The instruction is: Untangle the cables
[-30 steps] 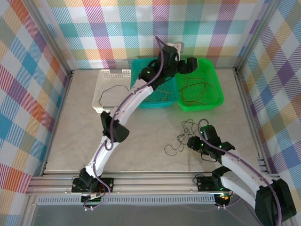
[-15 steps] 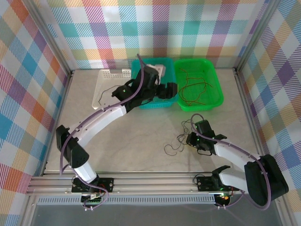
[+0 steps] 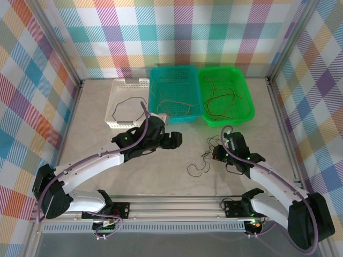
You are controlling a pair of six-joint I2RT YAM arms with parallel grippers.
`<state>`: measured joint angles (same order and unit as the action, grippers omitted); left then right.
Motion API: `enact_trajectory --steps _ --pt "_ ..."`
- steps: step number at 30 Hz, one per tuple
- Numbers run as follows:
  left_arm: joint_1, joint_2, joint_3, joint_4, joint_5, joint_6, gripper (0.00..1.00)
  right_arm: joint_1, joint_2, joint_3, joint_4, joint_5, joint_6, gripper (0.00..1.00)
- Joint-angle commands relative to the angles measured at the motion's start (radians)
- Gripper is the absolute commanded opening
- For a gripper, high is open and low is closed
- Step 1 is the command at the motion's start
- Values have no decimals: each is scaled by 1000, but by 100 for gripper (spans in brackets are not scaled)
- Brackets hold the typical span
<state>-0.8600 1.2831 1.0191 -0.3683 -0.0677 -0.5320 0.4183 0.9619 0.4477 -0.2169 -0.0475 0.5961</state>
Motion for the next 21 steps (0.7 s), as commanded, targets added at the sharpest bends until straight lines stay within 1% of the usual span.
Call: enact_trajectory --steps 1,5,8,11,15,21 --pt "-22 -50 -95 143 64 -72 84 -3 -83 69 11 -247 -113 0" --pt "-33 -96 -179 230 107 -91 84 -3 -137 130 19 -424 -138 0" --pt "-34 -138 -228 298 144 -102 84 -2 -172 192 24 -507 -134 0" --pt "-37 -159 -266 358 182 -108 85 -3 -178 300 -19 -545 -129 0" --pt "-41 -177 -304 408 206 -115 85 -3 -149 458 -102 -588 -127 0" --pt "-44 -195 -360 489 229 -132 87 -3 -99 592 -107 -694 -82 0"
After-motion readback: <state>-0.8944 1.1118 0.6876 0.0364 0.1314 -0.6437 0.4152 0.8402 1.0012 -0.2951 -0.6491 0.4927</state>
